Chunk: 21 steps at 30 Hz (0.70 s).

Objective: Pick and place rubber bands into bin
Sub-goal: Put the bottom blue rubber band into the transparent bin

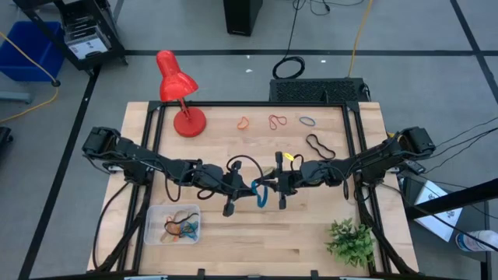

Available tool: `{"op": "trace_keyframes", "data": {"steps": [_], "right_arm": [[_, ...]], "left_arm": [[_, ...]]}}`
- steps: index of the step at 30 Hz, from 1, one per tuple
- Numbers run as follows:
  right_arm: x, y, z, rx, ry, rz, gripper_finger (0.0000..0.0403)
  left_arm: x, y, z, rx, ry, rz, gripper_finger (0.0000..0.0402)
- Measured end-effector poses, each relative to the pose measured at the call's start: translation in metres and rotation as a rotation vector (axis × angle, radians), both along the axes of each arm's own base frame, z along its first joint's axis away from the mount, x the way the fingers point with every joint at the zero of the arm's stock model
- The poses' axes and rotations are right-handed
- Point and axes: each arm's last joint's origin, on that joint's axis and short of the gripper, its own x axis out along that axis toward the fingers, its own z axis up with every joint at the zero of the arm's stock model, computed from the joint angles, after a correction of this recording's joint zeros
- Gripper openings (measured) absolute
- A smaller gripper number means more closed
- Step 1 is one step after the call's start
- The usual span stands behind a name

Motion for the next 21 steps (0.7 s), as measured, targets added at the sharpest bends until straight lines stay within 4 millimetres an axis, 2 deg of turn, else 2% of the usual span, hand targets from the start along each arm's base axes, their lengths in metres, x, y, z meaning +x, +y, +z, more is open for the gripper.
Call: {"op": "trace_keyframes", "data": {"steps": [10, 21], "right_arm": [[-0.0002, 0.0004, -0.0007, -0.001, 0.007, 0.001, 0.0042], [-0.0014, 0.0001, -0.0070, 0.045, 0.073, -0.010, 0.0153]], "left_arm": [[-0.0004, 0.0001, -0.0012, 0.003, 0.013, 0.000, 0.0005], [-0.0007, 0.0002, -0.0019, 0.011, 0.019, -0.002, 0.0007]]}}
